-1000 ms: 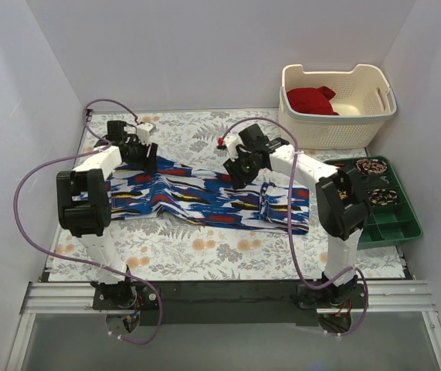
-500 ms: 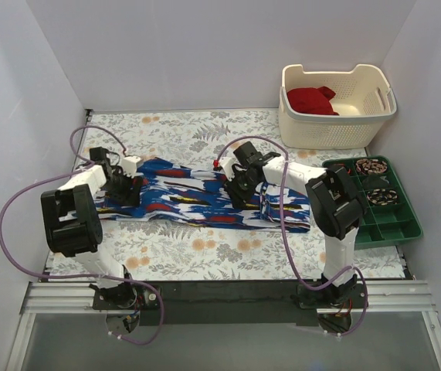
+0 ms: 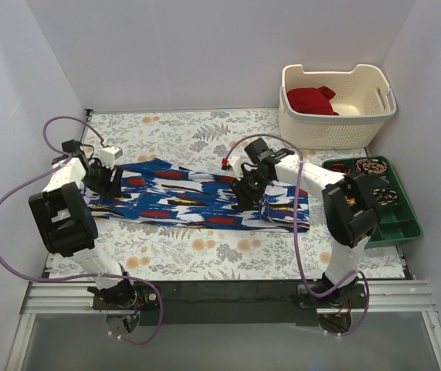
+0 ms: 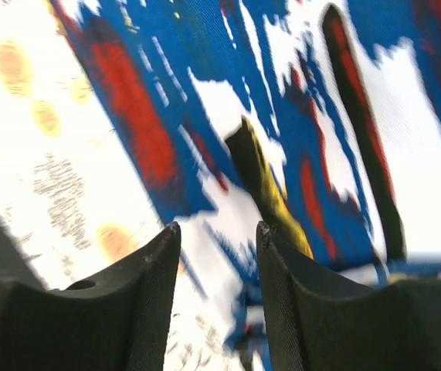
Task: Fold and stack the mixed laundry pile
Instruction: Fold the trousers at the center of the board.
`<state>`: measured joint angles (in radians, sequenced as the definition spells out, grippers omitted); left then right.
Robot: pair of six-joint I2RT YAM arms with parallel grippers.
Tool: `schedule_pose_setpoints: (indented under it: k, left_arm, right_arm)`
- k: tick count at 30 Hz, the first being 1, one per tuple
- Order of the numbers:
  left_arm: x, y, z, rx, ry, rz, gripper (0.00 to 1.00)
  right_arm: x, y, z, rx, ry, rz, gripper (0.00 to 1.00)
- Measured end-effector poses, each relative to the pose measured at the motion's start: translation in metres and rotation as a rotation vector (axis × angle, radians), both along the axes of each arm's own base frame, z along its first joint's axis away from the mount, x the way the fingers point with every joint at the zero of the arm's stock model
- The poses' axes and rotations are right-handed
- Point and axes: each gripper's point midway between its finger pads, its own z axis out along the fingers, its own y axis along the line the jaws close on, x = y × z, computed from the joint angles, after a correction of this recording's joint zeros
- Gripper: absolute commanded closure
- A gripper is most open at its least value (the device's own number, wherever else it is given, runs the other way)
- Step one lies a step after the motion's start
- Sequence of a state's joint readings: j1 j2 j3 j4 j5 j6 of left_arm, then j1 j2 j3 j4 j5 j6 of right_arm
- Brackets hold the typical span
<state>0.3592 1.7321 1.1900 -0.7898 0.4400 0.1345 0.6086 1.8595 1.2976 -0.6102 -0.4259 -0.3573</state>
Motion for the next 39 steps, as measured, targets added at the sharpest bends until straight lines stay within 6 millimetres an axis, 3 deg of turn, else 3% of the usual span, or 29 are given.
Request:
schedule_pose_setpoints:
  k: [4, 6, 9, 10, 12, 22, 25, 26, 30, 35, 39]
  left_arm:
    - [0.005, -0.010, 0.022, -0.026, -0.059, 0.054, 0.41]
    - [0.006, -0.026, 0.030, -0.034, -0.095, 0.054, 0.41]
    - [0.005, -0.054, 0.037, -0.055, -0.125, 0.042, 0.40]
    - [0.005, -0.063, 0.037, -0.066, -0.126, 0.038, 0.22]
    - [0.007, -0.078, 0.036, -0.090, -0.125, 0.044, 0.20]
    - [0.004, -0.086, 0.027, -0.149, -0.078, 0.195, 0.17]
    - [0.003, -0.084, 0.028, -0.139, -0.085, 0.202, 0.17]
    - [0.004, -0.083, 0.030, -0.133, -0.095, 0.203, 0.17]
    - [0.008, -0.081, 0.039, -0.117, -0.137, 0.206, 0.16]
    - [0.005, -0.078, 0.037, -0.100, -0.153, 0.214, 0.15]
    - [0.004, -0.075, 0.033, -0.085, -0.151, 0.226, 0.15]
  right_arm:
    - [0.008, -0.021, 0.040, 0.070, 0.004, -0.102, 0.45]
    - [0.023, -0.046, 0.055, 0.089, -0.004, -0.194, 0.45]
    - [0.038, -0.084, 0.058, 0.062, -0.012, -0.323, 0.45]
    - [0.040, -0.095, 0.054, 0.039, -0.006, -0.360, 0.45]
    - [0.037, -0.106, 0.047, -0.002, 0.022, -0.408, 0.45]
    - [0.036, -0.097, -0.004, -0.192, 0.160, -0.517, 0.43]
    - [0.038, -0.088, -0.009, -0.229, 0.155, -0.531, 0.42]
    - [0.040, -0.085, -0.009, -0.233, 0.150, -0.537, 0.35]
    - [0.039, -0.075, -0.008, -0.248, 0.139, -0.552, 0.32]
    - [0.036, -0.072, -0.013, -0.303, 0.109, -0.572, 0.34]
    - [0.034, -0.073, -0.026, -0.361, 0.103, -0.572, 0.46]
